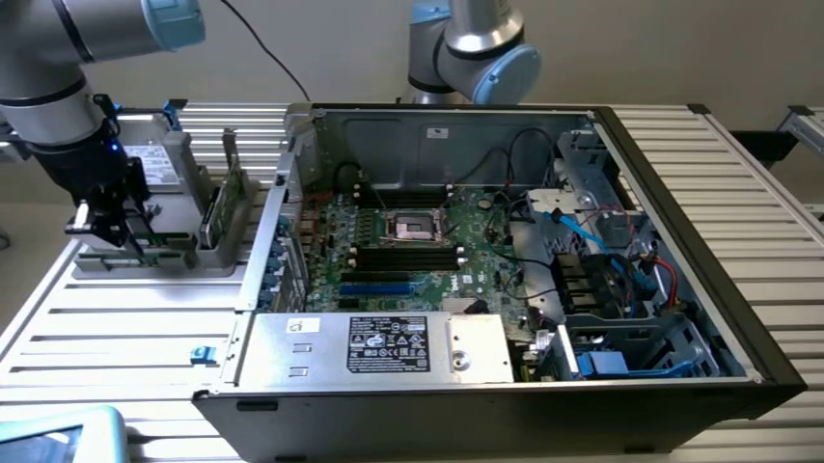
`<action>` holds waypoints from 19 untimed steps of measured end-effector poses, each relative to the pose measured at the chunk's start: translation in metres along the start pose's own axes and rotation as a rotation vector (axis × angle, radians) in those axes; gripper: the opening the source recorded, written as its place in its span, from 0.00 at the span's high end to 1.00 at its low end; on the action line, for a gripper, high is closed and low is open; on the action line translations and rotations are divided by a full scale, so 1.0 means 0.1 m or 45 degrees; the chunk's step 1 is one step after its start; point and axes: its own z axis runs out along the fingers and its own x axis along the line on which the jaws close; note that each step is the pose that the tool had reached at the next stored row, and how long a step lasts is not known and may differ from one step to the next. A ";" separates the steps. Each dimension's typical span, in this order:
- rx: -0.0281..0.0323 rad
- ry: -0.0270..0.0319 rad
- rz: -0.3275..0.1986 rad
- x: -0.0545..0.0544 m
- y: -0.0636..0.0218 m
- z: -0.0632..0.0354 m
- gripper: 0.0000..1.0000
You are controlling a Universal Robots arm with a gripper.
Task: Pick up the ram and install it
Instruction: 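Pick up the ram and move it above insertion slot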
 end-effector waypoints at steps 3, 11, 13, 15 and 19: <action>-0.0012 0.0000 -0.001 0.00 0.000 0.050 0.57; -0.0021 0.0001 -0.003 0.00 -0.002 0.148 0.57; -0.0020 0.0000 -0.003 0.00 -0.003 0.165 0.57; -0.0020 0.0000 -0.003 0.00 -0.003 0.182 0.57; -0.0021 0.0001 -0.003 0.00 -0.003 0.210 0.57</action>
